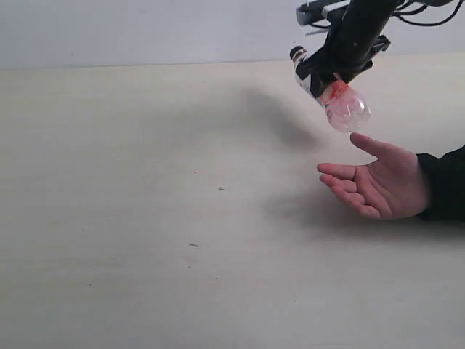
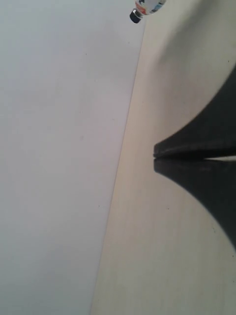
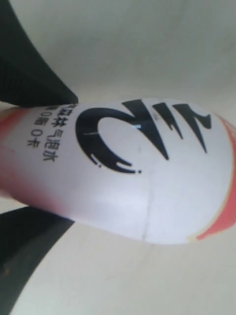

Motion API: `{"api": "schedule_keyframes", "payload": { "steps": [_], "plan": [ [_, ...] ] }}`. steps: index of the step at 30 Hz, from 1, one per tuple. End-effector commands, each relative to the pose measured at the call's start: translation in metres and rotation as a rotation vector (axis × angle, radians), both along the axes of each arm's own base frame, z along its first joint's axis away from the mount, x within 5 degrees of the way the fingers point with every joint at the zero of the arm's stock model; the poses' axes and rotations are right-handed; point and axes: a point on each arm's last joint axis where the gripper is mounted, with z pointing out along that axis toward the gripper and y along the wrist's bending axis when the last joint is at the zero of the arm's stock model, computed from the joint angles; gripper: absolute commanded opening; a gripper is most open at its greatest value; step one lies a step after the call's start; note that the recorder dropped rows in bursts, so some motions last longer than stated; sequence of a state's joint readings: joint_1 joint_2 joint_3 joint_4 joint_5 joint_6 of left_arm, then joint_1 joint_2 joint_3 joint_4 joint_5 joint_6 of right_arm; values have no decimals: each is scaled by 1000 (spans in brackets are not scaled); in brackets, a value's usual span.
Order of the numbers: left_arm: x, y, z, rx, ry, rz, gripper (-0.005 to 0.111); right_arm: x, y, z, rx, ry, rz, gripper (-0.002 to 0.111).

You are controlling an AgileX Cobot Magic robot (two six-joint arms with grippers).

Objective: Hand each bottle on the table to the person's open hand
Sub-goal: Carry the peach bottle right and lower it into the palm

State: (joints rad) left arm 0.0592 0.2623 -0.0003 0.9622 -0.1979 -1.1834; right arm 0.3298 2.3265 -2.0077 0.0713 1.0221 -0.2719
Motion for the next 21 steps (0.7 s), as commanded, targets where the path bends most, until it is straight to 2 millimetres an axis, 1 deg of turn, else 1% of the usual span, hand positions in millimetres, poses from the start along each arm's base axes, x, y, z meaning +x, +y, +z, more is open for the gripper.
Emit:
{"api": "schedule_keyframes", "payload": {
  "steps": [1, 5, 8, 10, 13, 16, 21],
  "plan": [
    [-1, 0, 0, -2, -3, 6, 0, -6, -3, 56, 62, -100, -46, 0],
    [-1, 0, 0, -2, -3, 6, 0, -23, -10, 98, 72, -126, -63, 0],
    [-1, 0, 0, -2, -3, 6, 0, -38, -14, 121, 68, -97, -71, 0],
    [-1, 0, 0, -2, -3, 6, 0, -47, -17, 131, 63, -72, -80, 0],
    [-1, 0, 0, -2, -3, 6, 0, -55, -21, 150, 84, -107, -111, 0],
    [-1, 0, 0, -2, -3, 6, 0, -71, -26, 167, 110, -121, -149, 0],
    [-1, 0, 0, -2, -3, 6, 0, -104, -41, 176, 57, -118, -152, 0]
  ]
}}
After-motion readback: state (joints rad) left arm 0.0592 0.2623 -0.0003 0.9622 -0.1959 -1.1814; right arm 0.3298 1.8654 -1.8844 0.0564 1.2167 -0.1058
